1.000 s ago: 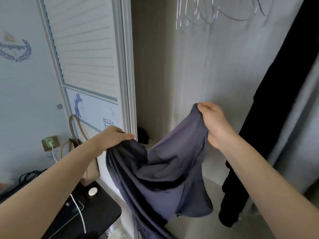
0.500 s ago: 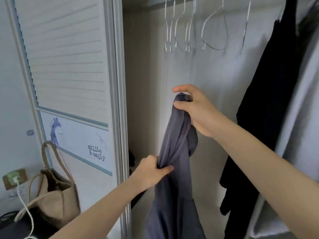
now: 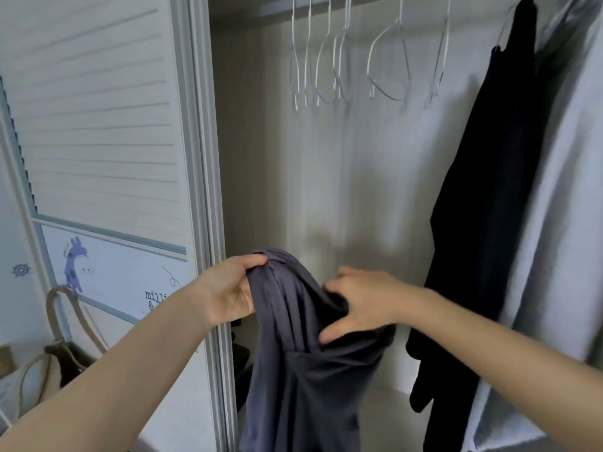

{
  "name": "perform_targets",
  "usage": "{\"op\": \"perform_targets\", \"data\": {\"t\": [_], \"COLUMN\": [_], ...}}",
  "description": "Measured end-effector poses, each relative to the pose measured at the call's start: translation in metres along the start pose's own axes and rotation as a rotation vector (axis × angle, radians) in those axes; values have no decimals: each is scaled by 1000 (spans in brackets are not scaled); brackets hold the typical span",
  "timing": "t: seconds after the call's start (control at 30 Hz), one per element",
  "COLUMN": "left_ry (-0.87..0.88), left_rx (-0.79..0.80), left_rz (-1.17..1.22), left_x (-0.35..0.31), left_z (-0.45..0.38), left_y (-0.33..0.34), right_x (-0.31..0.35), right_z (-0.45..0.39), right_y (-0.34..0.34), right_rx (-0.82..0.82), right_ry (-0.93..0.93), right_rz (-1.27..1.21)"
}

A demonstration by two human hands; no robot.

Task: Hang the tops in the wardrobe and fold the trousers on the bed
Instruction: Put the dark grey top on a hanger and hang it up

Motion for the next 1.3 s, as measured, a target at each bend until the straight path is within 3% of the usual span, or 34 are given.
{"op": "perform_targets", "data": {"t": [0.1, 0.27, 0.43, 0.5, 0.6, 0.7, 0.77, 0.9, 1.03, 1.1, 1.23, 1.3], "left_ry": [10, 167, 308, 325, 145, 26, -32, -191, -119, -86, 3, 69], "left_rx": [50, 86, -186, -370, -505, -510, -396, 29, 99, 91, 53, -9], "left_rz": [-91, -552, -1640, -1806, -1928, -1868, -1732, -782, -142, -24, -5, 6], "left_x": [-12, -22, -13, -18, -15, -10, -5, 22, -5, -26, -68, -90], "left_z": [5, 22, 14, 5, -7, -11, -15, -13, -15, -18, -23, -26], "left_y": [8, 10, 1, -4, -26, -40, -42, -13, 20, 32, 45, 43], "right_x": [9, -25, -52, -45, -44, -45, -46, -60, -90, -103, -122, -131], "right_z": [-10, -12, -2, 3, 14, 23, 27, 34, 36, 28, 11, 16], "right_y": [24, -28, -69, -79, -95, -100, -101, -112, -123, -124, -126, -146], "right_rx": [-39, -397, -529, -583, -681, -706, -722, -777, -764, -685, -460, -503], "right_ry": [-26, 101, 163, 137, 118, 130, 137, 126, 178, 224, 301, 294], "right_rz": [-126, -244, -255, -211, -189, -132, -113, -137, -228, -251, -460, -604]}}
Point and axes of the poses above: each hand's wrist, its own z-axis away from the middle knuckle, its own y-axis out of the palm, x = y × z, the point moved 10 cm from there along -z, towards the middle knuckle, and after that the axes turned 13 degrees about -z, right-handed, at the moved point
